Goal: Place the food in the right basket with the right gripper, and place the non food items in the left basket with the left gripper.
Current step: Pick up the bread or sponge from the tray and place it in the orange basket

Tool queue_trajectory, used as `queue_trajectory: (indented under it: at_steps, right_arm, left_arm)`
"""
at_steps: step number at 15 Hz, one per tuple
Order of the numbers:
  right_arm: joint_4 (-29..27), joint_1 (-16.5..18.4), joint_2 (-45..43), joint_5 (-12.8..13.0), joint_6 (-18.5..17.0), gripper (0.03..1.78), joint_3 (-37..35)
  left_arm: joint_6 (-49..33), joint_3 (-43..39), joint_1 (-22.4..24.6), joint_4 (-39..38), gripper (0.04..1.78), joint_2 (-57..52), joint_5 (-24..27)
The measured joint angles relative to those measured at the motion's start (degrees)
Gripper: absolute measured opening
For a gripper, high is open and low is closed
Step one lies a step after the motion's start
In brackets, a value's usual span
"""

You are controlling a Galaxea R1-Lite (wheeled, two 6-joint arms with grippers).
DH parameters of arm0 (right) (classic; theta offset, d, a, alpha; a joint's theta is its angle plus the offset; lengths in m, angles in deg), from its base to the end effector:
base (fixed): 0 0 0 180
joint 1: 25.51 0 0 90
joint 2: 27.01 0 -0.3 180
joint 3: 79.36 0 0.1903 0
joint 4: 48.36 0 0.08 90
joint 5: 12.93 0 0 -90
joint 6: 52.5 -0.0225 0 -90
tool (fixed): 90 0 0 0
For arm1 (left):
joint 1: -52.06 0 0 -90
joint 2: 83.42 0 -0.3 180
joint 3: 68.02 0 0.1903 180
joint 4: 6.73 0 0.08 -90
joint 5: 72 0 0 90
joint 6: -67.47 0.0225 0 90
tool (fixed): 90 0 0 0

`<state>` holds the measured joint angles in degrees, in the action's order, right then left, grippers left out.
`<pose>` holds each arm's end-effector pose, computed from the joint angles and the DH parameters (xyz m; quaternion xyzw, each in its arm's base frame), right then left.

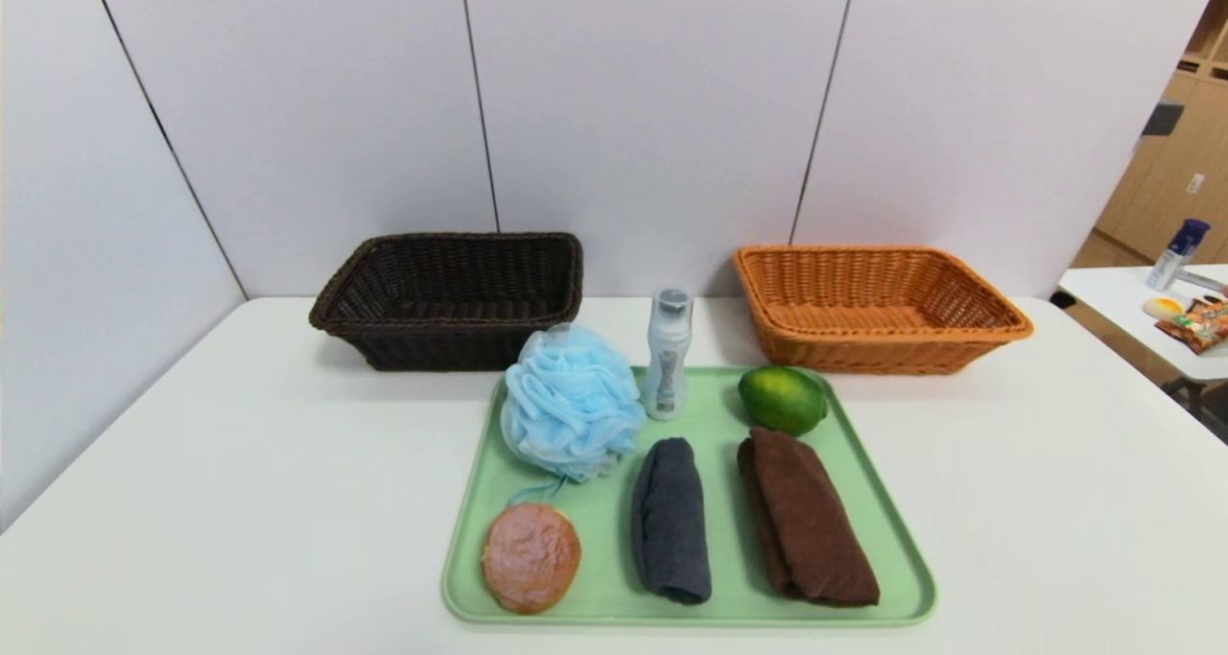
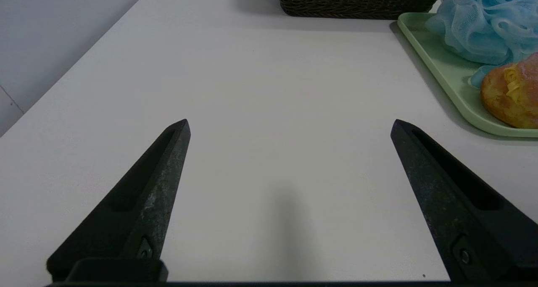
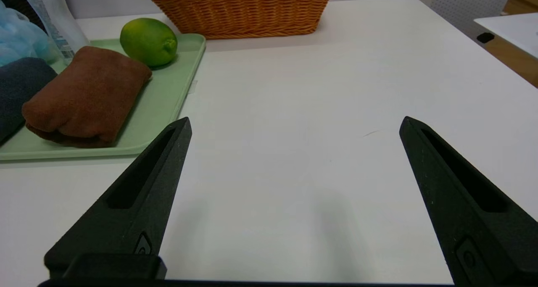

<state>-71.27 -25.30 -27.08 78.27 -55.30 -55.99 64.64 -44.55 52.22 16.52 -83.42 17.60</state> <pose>-0.0229 -0.0004 0.0763 0.0245 -0.0049 -0.0122 0.9996 -0.0229 0.0001 0.0762 -0.0247 -0.0020 0.0048 0.9997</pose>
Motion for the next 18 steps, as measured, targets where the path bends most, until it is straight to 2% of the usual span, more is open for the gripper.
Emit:
queue_trajectory:
  at_steps: [4, 6, 9, 11, 14, 16, 18]
  right_arm:
    - [-2.7, 0.0, 0.2, -0.2, 0.6, 1.71, 1.4]
    - [-6.7, 0.0, 2.1, -1.8, 0.1, 1.71, 6.9]
    - [-15.9, 0.0, 13.4, -6.0, -3.3, 1.71, 25.6]
    - [-23.7, 0.0, 26.2, -8.0, -5.5, 1.71, 43.7]
    - [-38.1, -1.4, 47.3, -9.6, -7.7, 1.71, 69.7]
    - [-47.3, -4.8, 60.0, -9.5, -9.5, 1.71, 83.3]
    - [-54.7, -10.7, 70.2, -7.5, -12.3, 1.71, 92.4]
  left_arm:
    - [-0.7, 2.1, 0.0, 0.9, 1.69, 0.2, -0.8]
    - [-0.8, 7.7, 0.0, 5.6, 1.69, 2.0, 0.5]
    - [-1.5, 20.6, 0.0, 15.3, 1.69, 10.3, 3.2]
    - [-4.5, 29.9, 0.0, 19.5, 1.69, 19.8, 5.5]
    - [-10.2, 44.8, -0.2, 25.4, 1.69, 36.2, 8.9]
    - [-12.6, 54.0, -1.6, 29.1, 1.69, 46.6, 9.9]
    - [-14.6, 61.3, -6.1, 32.1, 1.69, 55.2, 9.0]
